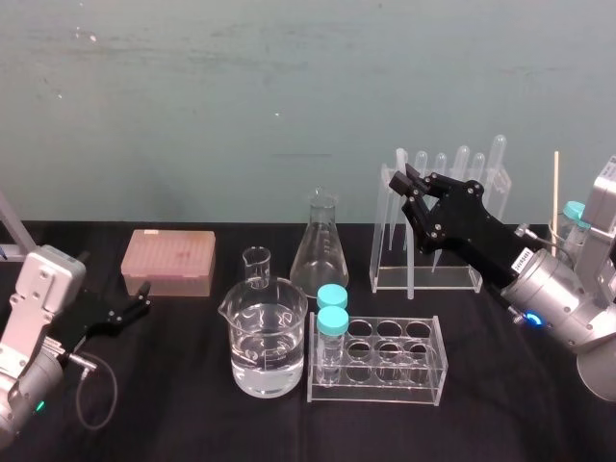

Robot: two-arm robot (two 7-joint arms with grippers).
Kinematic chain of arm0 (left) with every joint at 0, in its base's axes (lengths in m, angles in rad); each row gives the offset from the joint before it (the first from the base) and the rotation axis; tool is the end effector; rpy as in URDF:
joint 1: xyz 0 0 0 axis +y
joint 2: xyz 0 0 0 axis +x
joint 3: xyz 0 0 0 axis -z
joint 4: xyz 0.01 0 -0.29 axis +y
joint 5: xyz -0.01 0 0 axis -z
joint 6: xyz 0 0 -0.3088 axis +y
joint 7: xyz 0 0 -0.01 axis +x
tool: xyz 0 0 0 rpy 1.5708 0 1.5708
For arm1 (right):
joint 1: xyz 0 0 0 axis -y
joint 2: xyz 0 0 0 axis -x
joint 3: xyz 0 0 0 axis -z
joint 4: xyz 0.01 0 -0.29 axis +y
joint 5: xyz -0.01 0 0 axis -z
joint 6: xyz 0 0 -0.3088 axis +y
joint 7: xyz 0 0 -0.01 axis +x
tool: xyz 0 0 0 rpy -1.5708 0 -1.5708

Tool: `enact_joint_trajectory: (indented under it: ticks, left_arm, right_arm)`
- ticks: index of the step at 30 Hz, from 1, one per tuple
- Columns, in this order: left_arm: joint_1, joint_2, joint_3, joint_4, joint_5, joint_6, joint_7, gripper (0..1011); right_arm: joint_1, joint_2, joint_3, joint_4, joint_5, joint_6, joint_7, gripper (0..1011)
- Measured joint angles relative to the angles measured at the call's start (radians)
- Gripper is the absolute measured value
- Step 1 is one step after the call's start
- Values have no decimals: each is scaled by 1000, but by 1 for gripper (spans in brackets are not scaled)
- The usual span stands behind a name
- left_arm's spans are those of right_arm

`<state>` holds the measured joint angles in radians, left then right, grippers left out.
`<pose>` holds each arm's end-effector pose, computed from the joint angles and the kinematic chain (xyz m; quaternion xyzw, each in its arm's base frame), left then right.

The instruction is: Pick up the stirring rod with one hand, then place it down.

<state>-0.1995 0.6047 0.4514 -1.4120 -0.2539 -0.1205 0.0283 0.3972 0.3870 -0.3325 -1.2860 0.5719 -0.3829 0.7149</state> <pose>0.3581 0.0827 -0.3023 0.1415 -0.1325 0.5799 0.7913 0.4266 -0.0527 -0.2497 0.1373 -0.1415 -0.3315 0.9226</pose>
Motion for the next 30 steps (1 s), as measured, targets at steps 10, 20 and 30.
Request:
enact_joint_trajectory:
  ticks: [10, 20, 30]
  left_arm:
    - [0, 0, 0, 0, 0, 0, 0, 1000]
    - [0, 0, 0, 0, 0, 0, 0, 1000]
    - [0, 0, 0, 0, 0, 0, 0, 1000]
  right_arm:
    - [0, 0, 0, 0, 0, 0, 0, 67]
    - [0, 0, 0, 0, 0, 0, 0, 67]
    - [0, 0, 0, 0, 0, 0, 0, 67]
